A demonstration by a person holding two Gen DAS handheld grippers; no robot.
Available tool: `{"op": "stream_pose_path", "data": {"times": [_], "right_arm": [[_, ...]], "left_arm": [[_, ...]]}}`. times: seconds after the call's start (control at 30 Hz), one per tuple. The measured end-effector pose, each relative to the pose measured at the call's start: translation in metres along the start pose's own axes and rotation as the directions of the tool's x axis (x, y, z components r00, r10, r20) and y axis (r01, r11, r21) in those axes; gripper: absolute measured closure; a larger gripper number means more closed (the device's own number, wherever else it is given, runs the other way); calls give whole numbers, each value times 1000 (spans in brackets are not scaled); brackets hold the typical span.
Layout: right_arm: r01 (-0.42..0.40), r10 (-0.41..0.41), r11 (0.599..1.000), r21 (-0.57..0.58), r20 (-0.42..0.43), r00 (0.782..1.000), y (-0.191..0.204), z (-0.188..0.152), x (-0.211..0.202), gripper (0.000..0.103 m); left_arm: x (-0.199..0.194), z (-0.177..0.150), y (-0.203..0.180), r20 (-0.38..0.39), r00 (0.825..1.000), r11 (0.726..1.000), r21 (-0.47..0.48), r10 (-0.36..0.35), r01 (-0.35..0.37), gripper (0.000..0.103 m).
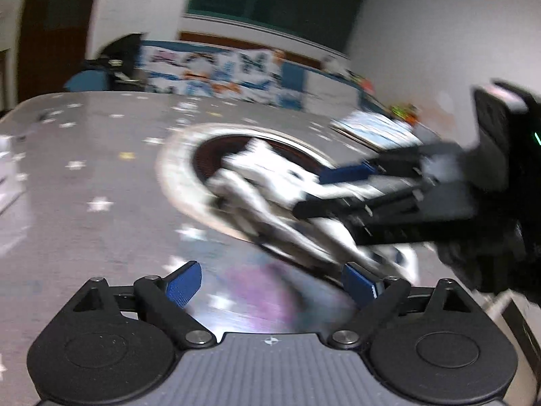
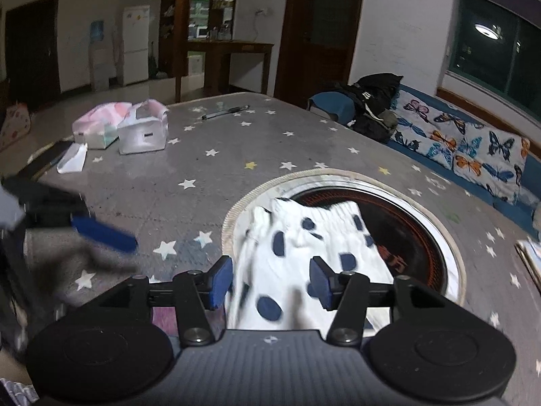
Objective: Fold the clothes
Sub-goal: 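Grasp the trousers' edge with the right tool beside the left tool, then lift the folded trousers with both tools off the cooker inset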
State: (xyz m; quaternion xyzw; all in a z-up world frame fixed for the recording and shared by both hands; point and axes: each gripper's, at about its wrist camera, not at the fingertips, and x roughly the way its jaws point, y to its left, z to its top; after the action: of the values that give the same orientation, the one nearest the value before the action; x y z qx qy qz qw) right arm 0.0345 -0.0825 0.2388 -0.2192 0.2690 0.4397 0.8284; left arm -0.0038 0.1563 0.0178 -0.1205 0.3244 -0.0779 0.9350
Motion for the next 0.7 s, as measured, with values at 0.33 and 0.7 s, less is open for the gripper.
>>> {"op": "stream_pose_path", "data": {"times": [0.33, 0.7], "right_arm": [[99, -111, 985, -140, -79, 991, 37, 9, 56, 45], [121, -135, 985, -124, -111, 985, 29, 6, 70, 77]], "left_arm": [[-5, 20, 56, 62, 996, 980, -193, 56, -43, 3], [1, 22, 78, 69, 997, 950, -312, 38, -14, 3]]}}
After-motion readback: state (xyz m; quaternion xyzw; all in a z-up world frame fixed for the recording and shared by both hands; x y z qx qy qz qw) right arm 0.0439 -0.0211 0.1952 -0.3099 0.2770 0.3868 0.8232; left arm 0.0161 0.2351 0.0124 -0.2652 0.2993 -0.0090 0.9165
